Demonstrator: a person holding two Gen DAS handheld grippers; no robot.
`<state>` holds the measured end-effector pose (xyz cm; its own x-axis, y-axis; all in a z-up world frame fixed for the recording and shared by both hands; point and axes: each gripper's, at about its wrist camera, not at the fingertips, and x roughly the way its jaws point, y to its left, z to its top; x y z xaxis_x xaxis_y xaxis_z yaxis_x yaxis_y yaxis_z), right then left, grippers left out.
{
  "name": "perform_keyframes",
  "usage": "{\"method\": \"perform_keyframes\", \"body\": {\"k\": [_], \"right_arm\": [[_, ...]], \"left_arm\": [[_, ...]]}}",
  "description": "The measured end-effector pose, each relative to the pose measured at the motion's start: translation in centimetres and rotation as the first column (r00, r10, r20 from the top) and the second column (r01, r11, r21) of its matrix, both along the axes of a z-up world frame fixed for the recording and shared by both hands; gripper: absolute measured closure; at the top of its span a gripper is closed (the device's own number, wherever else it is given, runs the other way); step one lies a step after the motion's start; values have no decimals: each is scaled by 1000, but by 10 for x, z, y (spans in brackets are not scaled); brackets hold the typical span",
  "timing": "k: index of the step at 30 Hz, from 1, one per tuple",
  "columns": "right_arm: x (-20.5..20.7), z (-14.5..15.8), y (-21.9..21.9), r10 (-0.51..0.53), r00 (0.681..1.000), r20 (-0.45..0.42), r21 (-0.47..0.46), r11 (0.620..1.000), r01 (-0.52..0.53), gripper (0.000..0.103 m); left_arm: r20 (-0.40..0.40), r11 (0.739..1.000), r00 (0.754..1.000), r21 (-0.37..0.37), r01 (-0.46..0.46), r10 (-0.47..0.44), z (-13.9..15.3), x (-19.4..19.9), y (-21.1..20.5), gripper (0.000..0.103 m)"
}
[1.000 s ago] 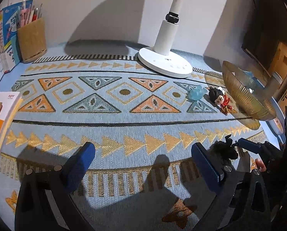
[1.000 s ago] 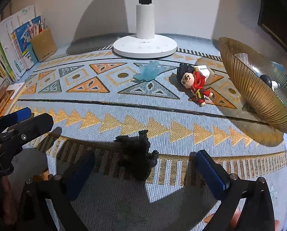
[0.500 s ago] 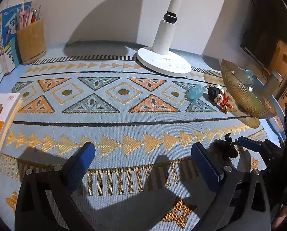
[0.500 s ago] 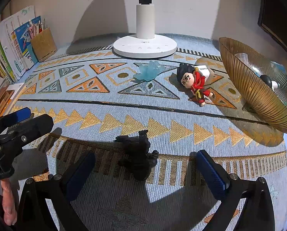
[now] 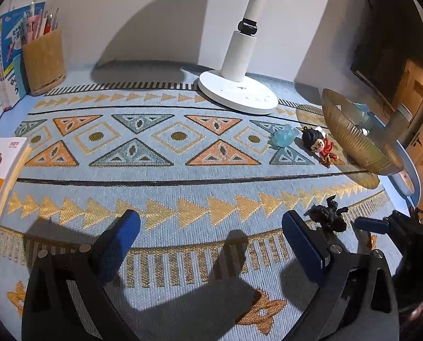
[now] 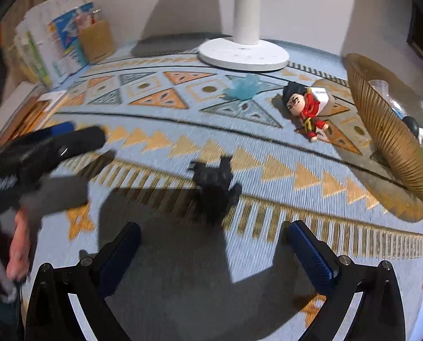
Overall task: Organize rigid objects
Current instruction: 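Move both tools back over the black figure and red figurine on the rug, then grasp the clear blue crystal toy with the left tool while the right tool grasps the black figure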
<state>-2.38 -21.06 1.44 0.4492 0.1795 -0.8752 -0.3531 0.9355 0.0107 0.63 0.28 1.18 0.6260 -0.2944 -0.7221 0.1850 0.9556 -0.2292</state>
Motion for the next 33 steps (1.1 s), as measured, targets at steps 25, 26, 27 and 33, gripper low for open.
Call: {"method": "perform_keyframes", "body": {"k": [25, 26, 27, 33], "right_arm": [[5, 45, -29, -119, 990, 71, 211, 972, 102, 5], [8, 43, -25, -122, 990, 74, 203, 973, 105, 6], [10, 40, -21, -125, 989, 79, 180, 978, 109, 6], [22, 27, -12, -116, 991, 60, 159, 982, 105, 24]], "left_arm": [[-20, 903, 907, 83, 421, -421, 21, 103, -78, 18], [-33, 895, 899, 80, 438, -437, 15, 109, -85, 25], [-41, 891, 894, 79, 447, -445, 10, 113, -90, 27], [-48, 870, 872, 57, 490, -488, -7, 120, -118, 39]]}}
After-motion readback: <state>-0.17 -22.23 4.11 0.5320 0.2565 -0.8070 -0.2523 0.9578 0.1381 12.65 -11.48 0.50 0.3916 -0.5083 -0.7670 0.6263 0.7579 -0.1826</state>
